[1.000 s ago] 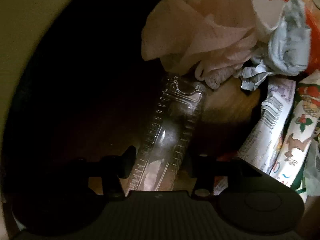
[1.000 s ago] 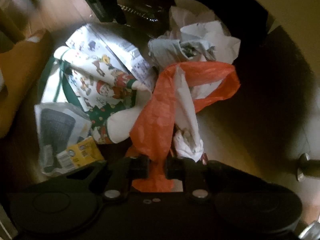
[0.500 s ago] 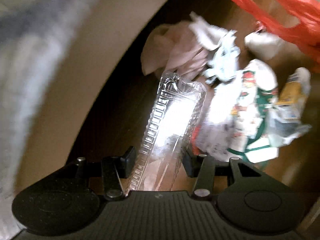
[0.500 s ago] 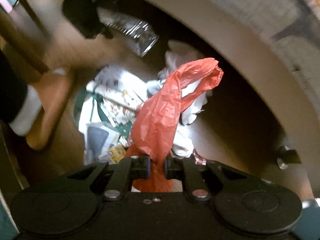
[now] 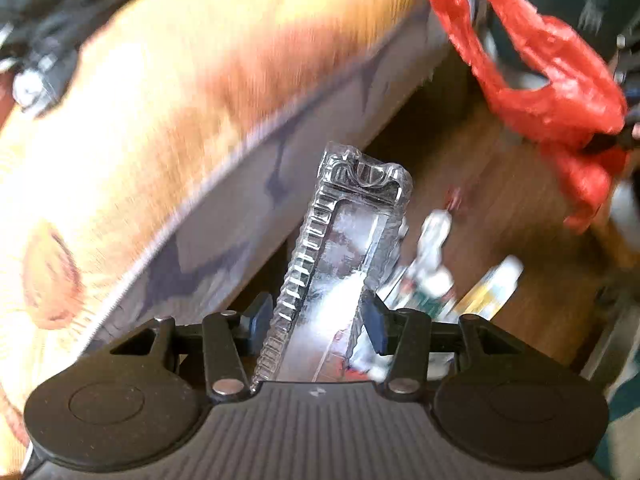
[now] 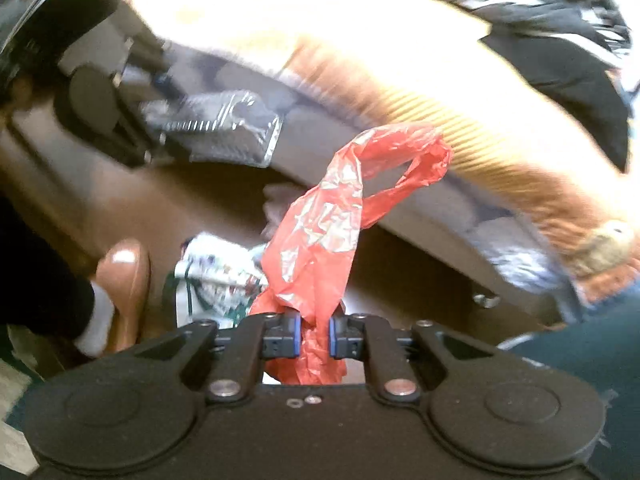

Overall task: Collect trash
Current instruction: 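Lift the tray and red bag out toward the teal bin with both grippers, then open both grippers over the teal bin, dropping tray and red bag, then move both grippers back under the bed toward the remaining trash, then grasp the blue-grey wrapper with left gripper while right grasps white tissue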

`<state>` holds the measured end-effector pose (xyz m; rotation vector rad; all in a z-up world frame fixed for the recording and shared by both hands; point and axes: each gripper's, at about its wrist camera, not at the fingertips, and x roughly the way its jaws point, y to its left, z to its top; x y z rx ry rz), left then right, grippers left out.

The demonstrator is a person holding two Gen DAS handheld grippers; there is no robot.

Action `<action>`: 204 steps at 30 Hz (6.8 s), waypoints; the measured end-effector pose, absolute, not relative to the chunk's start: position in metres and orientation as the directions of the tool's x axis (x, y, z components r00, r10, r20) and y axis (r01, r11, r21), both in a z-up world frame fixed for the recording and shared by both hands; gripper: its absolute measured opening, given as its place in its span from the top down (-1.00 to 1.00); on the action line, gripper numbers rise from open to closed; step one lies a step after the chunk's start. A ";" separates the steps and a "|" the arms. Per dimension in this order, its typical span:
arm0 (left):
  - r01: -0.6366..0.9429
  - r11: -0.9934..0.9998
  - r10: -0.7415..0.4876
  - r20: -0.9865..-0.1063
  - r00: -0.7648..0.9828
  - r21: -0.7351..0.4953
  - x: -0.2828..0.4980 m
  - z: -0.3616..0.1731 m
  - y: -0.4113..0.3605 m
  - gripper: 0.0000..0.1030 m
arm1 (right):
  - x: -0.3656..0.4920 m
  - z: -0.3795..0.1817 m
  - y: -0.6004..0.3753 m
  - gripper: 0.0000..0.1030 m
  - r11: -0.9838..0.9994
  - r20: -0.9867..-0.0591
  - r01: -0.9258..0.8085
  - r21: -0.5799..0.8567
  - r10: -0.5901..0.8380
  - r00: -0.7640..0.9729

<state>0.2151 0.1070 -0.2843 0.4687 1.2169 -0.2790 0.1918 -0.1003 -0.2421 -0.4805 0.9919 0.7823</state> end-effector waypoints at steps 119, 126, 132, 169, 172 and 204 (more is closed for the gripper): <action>0.267 0.961 -0.217 -0.783 0.583 -0.068 0.203 -0.037 -0.058 -0.60 | 0.180 -0.049 -0.255 0.20 0.842 -0.682 -0.495 0.214 0.492 0.542; 0.195 0.978 -0.181 -0.794 0.580 -0.080 0.191 -0.065 0.000 -0.89 | 0.174 -0.069 -0.214 0.12 0.789 -0.701 -0.572 0.226 0.539 0.466; 0.115 0.989 -0.141 -0.827 0.545 -0.093 0.198 -0.115 0.053 -0.89 | 0.183 -0.105 -0.173 0.06 0.766 -0.749 -0.610 0.200 0.521 0.409; 0.223 0.975 -0.032 -0.975 0.220 0.019 0.275 -0.454 0.120 -0.89 | 0.311 -0.472 -0.071 0.06 0.935 -0.936 -0.063 0.348 0.344 -0.072; 0.187 0.982 -0.040 -0.978 0.203 -0.002 0.282 -0.472 0.123 -0.88 | 0.315 -0.494 -0.072 0.06 0.940 -0.935 0.034 0.340 0.342 -0.098; 0.084 0.975 -0.217 -0.968 0.124 -0.208 0.292 -0.520 0.128 0.36 | 0.298 -0.559 -0.049 0.95 0.973 -0.946 0.032 0.230 0.231 -0.228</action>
